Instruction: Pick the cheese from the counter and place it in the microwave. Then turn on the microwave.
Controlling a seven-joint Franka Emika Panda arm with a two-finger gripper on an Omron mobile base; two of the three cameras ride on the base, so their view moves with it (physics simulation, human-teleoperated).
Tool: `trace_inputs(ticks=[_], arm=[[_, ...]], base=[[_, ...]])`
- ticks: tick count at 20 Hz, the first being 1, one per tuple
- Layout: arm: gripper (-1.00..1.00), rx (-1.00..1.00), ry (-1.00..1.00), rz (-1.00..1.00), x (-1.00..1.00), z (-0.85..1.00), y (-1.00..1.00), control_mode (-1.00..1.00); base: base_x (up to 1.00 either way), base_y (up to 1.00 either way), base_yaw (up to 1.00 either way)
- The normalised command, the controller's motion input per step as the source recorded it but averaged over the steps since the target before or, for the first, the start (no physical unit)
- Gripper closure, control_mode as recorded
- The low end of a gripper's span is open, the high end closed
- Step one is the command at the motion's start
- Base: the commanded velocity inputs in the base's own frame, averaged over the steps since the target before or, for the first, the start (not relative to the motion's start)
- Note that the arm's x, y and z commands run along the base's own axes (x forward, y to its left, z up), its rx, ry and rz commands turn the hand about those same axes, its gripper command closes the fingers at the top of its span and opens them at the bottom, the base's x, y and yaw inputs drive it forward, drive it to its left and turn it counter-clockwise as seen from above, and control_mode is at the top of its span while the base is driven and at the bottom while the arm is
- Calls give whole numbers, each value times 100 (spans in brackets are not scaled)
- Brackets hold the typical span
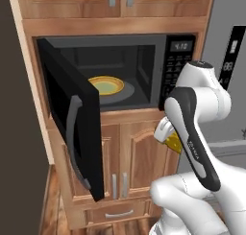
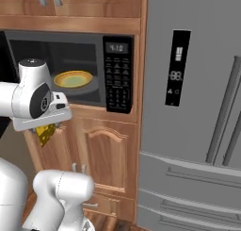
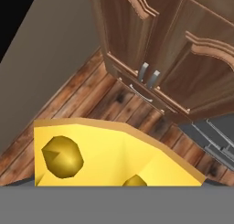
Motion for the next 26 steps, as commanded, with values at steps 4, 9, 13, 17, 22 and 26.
trace_inputs(ticks=[4, 9, 13, 17, 22, 26], arm=[[100, 0, 0, 0, 0, 0, 0, 100], [100, 0, 0, 0, 0, 0, 0, 100], [100, 0, 0, 0, 0, 0, 0, 100], [100, 0, 0, 0, 0, 0, 0, 100], [100, 0, 0, 0, 0, 0, 0, 100], [100, 0, 0, 0, 0, 0, 0, 100]], base=[[46, 2, 0], [32, 23, 0], [31, 27, 0], [33, 37, 0], [28, 18, 2], [2, 0, 6]])
